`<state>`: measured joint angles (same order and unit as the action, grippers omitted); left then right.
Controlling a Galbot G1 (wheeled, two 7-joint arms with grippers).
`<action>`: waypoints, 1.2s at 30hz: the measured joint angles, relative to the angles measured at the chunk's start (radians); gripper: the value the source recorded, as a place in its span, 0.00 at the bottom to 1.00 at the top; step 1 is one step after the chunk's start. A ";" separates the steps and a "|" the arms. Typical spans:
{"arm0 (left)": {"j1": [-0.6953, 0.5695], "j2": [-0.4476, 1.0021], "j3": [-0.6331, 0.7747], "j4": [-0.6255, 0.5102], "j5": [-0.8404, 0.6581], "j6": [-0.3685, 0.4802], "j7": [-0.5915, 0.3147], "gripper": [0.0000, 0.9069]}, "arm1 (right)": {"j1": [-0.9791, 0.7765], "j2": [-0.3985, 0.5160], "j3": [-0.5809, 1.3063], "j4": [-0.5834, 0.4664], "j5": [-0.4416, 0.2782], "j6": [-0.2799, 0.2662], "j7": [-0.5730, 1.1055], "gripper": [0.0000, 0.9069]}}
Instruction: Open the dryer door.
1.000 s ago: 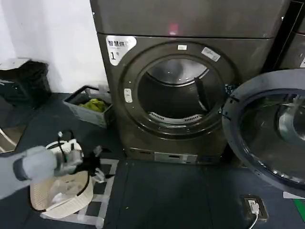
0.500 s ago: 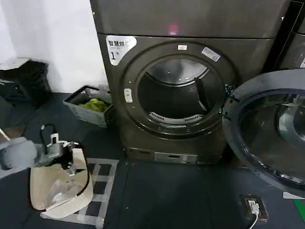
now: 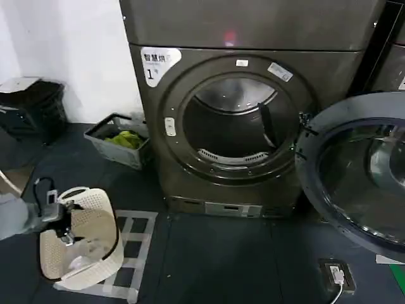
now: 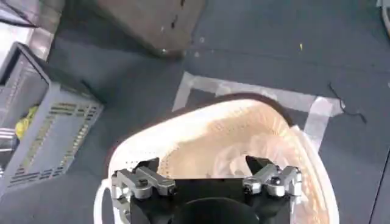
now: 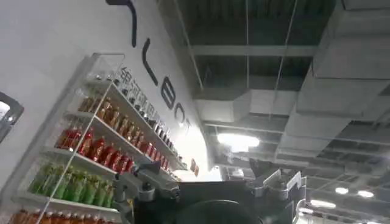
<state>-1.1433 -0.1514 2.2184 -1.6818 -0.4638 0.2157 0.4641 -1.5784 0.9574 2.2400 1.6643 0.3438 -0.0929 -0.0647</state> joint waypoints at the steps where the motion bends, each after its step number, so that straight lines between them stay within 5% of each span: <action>1: -0.003 0.003 0.007 0.006 0.005 -0.009 0.001 1.00 | -0.001 -0.001 0.002 -0.001 0.000 0.000 0.000 1.00; 11: -0.045 0.032 0.084 0.048 0.046 -0.027 0.003 1.00 | -0.008 -0.006 0.006 -0.004 0.004 0.000 -0.002 1.00; 24: -0.564 -0.010 0.614 -0.002 0.077 -0.030 0.046 1.00 | 0.006 0.005 -0.007 0.001 0.008 -0.001 -0.004 1.00; 36: -0.639 -0.019 0.692 0.007 0.080 -0.053 0.064 1.00 | 0.003 0.008 -0.007 0.011 0.008 -0.001 -0.006 1.00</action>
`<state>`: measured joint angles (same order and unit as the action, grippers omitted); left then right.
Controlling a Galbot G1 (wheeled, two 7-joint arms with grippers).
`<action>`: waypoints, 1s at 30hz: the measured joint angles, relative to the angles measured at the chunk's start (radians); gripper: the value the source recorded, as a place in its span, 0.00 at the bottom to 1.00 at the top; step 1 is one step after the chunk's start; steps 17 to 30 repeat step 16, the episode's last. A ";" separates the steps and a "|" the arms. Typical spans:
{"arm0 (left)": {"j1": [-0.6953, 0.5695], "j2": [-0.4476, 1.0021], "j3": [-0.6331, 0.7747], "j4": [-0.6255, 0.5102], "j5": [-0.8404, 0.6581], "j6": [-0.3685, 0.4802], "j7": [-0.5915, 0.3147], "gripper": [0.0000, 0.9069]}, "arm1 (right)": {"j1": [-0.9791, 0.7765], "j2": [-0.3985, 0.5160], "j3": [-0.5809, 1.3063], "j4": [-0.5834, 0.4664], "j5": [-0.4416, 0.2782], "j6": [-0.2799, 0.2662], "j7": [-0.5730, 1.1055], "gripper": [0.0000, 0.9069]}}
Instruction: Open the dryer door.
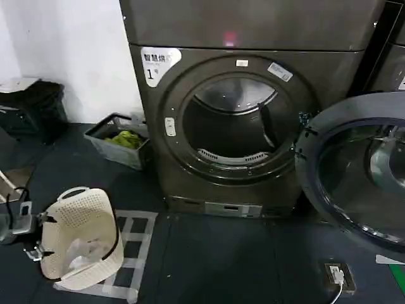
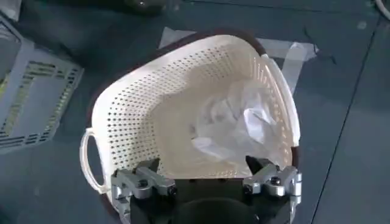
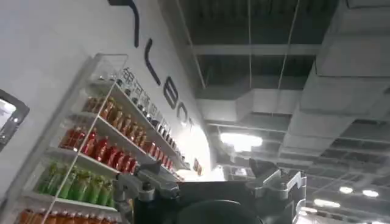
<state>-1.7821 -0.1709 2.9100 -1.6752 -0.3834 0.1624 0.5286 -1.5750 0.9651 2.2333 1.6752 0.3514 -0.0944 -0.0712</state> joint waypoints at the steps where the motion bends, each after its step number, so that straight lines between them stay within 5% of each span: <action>1: -0.001 0.001 0.001 0.004 0.004 -0.003 0.000 1.00 | 0.001 0.003 -0.001 0.002 0.000 0.000 0.000 1.00; 30: -0.001 0.004 0.004 0.017 0.008 -0.015 -0.001 1.00 | 0.005 0.009 -0.012 0.009 -0.003 0.000 -0.012 1.00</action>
